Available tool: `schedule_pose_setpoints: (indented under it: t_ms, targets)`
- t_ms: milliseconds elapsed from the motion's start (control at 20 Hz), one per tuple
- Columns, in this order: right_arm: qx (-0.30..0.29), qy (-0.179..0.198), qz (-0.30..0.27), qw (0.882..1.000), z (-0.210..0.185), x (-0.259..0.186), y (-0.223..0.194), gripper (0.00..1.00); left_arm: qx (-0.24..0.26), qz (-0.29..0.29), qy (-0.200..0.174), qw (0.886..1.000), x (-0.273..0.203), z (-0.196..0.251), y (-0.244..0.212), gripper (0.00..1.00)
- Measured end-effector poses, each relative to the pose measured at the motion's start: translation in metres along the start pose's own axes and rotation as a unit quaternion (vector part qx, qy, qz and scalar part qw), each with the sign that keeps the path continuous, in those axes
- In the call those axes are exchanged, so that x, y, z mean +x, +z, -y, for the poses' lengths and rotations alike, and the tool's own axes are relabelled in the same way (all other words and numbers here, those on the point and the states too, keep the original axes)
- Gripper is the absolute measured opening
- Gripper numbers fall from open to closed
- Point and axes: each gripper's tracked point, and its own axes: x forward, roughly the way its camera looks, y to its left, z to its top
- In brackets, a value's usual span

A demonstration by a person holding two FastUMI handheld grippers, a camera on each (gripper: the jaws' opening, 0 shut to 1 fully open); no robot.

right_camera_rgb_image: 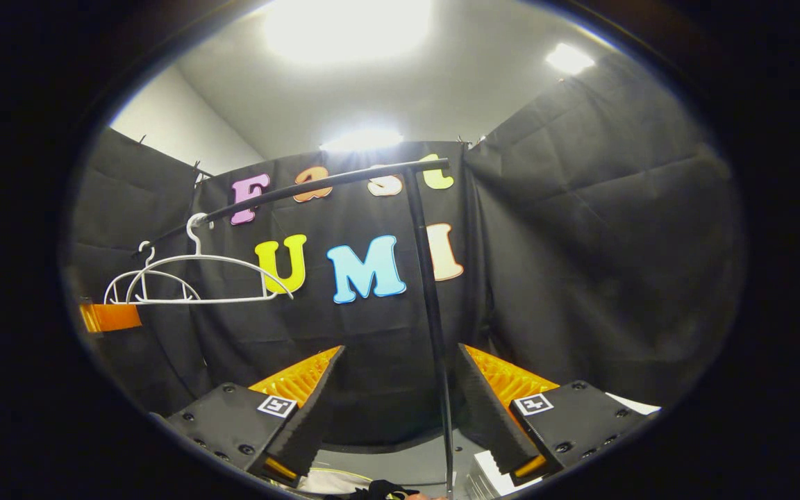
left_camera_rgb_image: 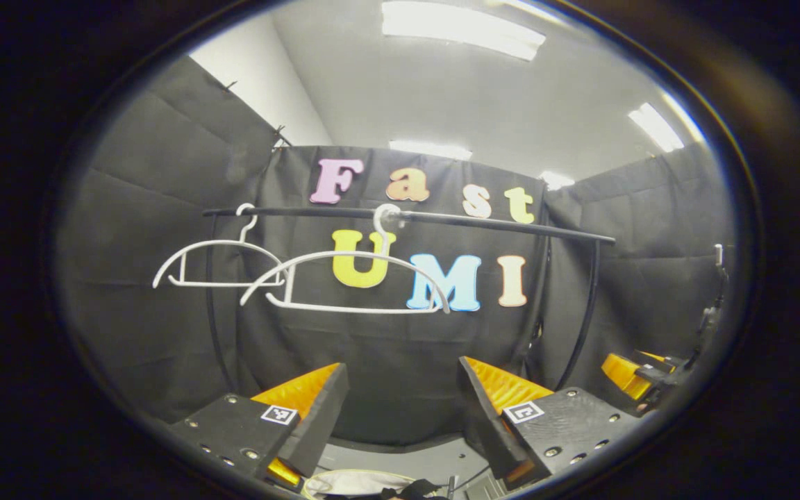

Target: Grasp the clothes on the hanger with both hands and then place them into the laundry hamper below.

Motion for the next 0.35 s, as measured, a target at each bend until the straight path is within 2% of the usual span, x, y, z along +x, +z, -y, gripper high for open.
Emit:
schedule_pose_setpoints:
  t_ms: [100, 350]
  targets:
    - [0.002, -0.010, 0.006, 1.000, -0.002, -0.006, 0.001, 0.98, 0.010, -0.002, -0.010, 1.000, -0.003, -0.011, -0.007, 0.92]
    - [-0.011, -0.029, 0.014, 0.999, -0.008, -0.015, 0.004, 0.98, 0.056, 0.003, 0.004, 0.998, -0.008, -0.033, -0.023, 0.92]
